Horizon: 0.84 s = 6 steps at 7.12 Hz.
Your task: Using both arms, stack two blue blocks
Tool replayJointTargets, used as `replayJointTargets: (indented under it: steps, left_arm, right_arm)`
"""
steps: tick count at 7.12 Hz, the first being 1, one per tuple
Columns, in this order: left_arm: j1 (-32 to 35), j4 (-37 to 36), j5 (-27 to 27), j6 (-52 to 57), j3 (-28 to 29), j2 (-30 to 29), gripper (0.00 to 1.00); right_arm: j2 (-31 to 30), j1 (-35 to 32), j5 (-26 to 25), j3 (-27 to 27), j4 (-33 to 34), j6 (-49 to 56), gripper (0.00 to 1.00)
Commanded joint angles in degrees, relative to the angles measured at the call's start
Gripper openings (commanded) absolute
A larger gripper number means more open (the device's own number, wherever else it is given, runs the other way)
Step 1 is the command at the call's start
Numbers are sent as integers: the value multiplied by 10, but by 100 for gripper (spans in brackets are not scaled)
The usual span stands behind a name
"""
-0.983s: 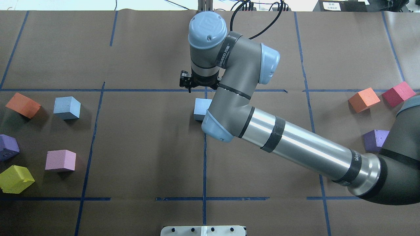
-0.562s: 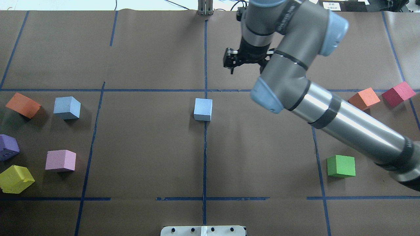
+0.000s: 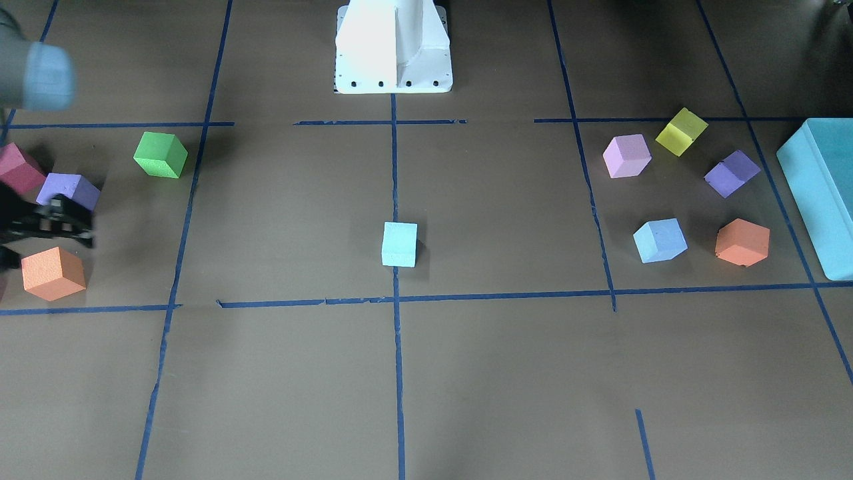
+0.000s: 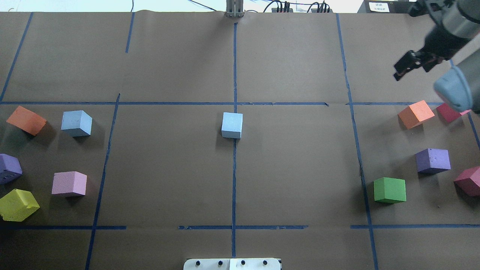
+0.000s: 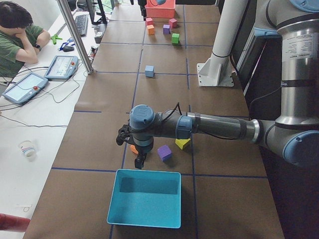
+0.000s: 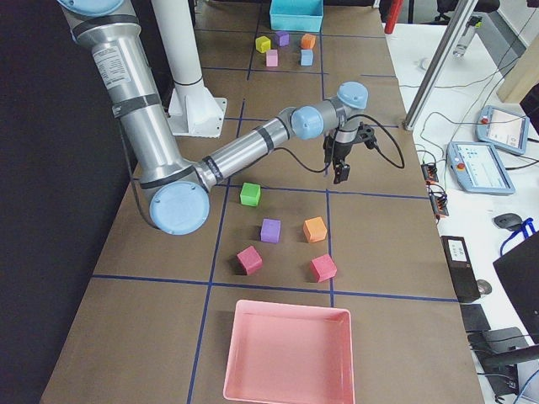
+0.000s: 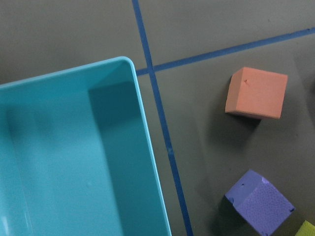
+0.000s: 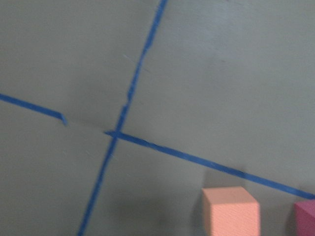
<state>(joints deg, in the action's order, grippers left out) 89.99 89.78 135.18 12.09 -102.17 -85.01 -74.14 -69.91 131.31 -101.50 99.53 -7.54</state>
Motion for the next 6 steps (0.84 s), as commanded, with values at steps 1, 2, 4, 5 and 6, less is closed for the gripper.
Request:
replayJointTargets:
  steps: [1,2,4,5,6]
  left_arm:
    - [-16,24,14,-27,4,-24,100]
    - [-17,27,35,-76,-2,-29,100]
    - [-86,105,34,-161,-9,-31,100]
    - [-156,149,26,-261,-8,-38,100]
    - [-219,165,-4,-385,-7,-60,100]
  right_arm:
    - [-149,-117,30,-38,-3,197,100]
    - [-195,-163,31,-41,-3,260,100]
    - [-279,-215,28,-41,-8,298,100]
    - [-281,-215,29,-42,-15,293,100]
    - [-279,-215,30,-41,-15,293,100]
